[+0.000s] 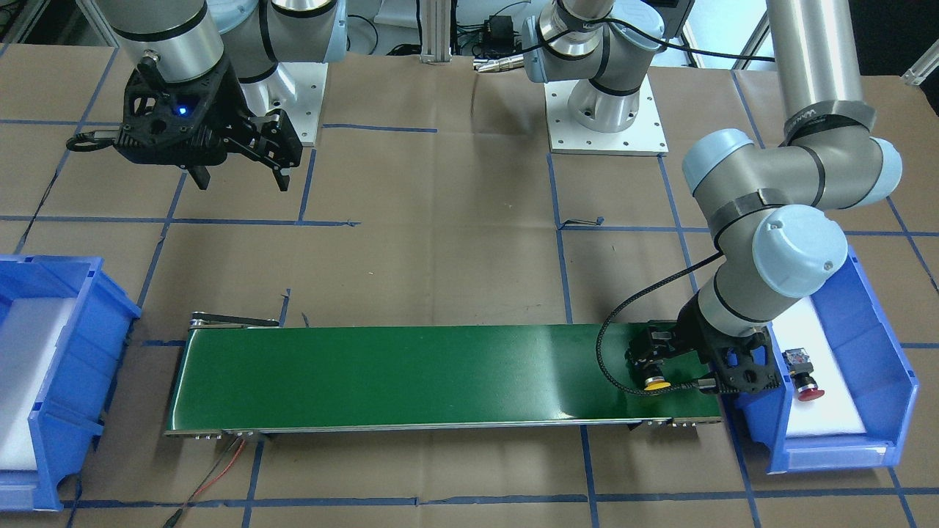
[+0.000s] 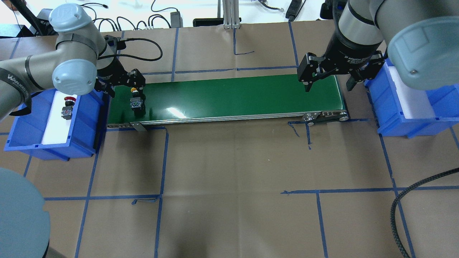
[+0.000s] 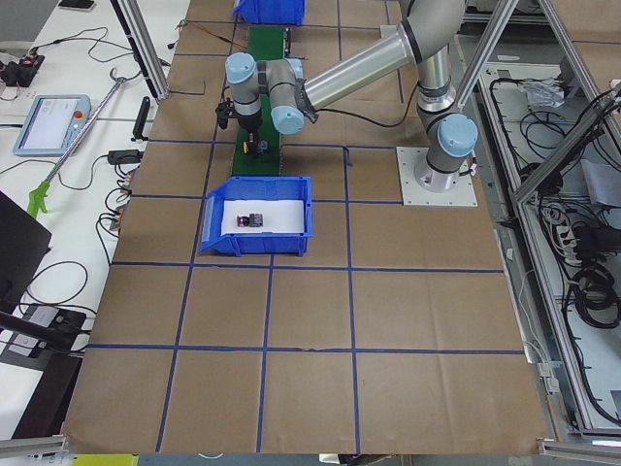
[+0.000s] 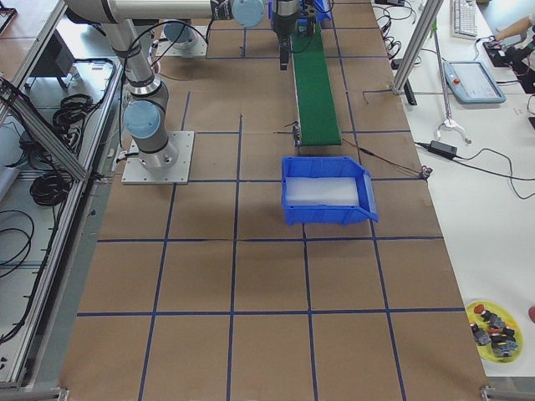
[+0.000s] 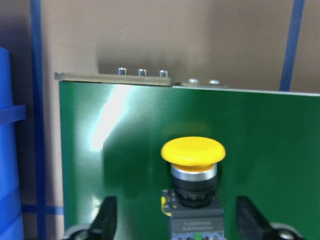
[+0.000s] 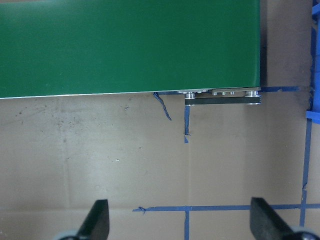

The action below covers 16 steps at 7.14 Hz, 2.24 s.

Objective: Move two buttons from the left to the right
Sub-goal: 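Carry the yellow button to the conveyor's near end and release it, then return the left gripper to the bin and grasp the red-capped button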

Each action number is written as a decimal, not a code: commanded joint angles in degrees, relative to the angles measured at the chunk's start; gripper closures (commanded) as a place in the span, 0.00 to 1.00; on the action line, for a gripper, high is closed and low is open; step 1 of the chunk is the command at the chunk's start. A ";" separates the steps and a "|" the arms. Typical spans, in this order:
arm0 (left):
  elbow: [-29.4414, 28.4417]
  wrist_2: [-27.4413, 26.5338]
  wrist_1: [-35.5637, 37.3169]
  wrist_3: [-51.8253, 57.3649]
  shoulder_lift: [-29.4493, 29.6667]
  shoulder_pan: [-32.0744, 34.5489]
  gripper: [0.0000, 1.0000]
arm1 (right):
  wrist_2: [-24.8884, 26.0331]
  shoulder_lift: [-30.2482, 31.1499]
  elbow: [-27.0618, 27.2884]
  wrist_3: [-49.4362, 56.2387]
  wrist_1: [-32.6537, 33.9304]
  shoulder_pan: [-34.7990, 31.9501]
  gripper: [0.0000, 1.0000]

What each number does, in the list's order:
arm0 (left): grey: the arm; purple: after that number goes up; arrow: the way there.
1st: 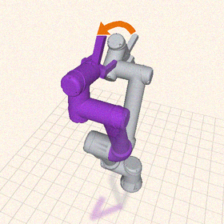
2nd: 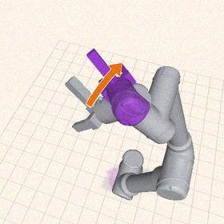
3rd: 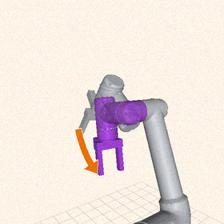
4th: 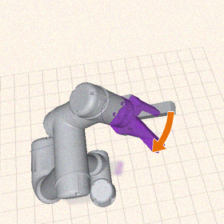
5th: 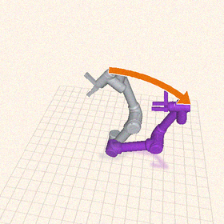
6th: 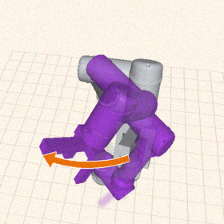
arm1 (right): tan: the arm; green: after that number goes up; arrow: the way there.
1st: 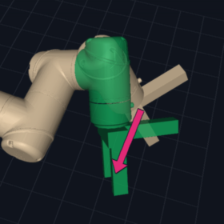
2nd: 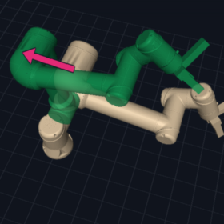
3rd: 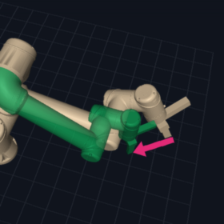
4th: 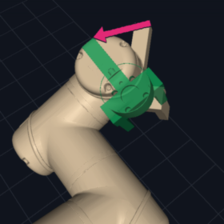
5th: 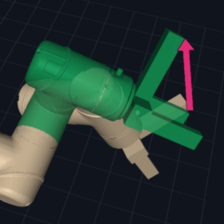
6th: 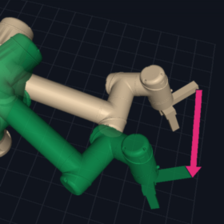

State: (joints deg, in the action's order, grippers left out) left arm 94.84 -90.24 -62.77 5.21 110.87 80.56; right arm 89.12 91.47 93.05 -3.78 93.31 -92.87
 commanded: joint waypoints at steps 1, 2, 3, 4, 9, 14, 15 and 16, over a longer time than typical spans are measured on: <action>-2.80 0.06 -6.10 1.81 -5.12 -0.06 0.00 | 0.00 -0.24 -0.15 0.00 0.03 0.14 0.00; -5.69 -0.03 -11.62 4.00 -6.70 -0.23 0.00 | 0.00 -0.06 -0.15 0.00 0.21 0.32 0.00; -8.85 -0.11 -16.90 6.89 -8.03 -0.32 0.00 | 0.00 -0.24 -0.06 0.00 0.21 0.32 0.00; -10.71 -0.20 -19.47 8.14 -8.39 -0.67 0.00 | 0.00 -0.06 -0.15 0.00 0.12 0.32 0.00; -11.08 -0.38 -18.18 20.52 -6.90 -14.88 0.00 | 0.09 -0.15 0.03 0.00 0.21 0.41 0.00; -8.81 0.06 -8.12 33.63 -0.50 -21.94 0.01 | -0.09 0.38 -0.06 -0.09 0.03 2.51 0.00; -8.79 0.15 -7.29 33.29 1.26 -21.68 0.01 | -0.09 0.38 -0.06 0.00 0.03 2.52 0.00; -8.53 0.32 -6.33 33.20 2.23 -21.42 0.01 | -0.09 0.29 0.11 0.00 -0.06 2.61 0.00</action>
State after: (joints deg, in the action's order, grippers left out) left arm 85.91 -90.11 -70.73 38.37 111.50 58.95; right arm 89.05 91.77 93.05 -3.80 93.34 -90.45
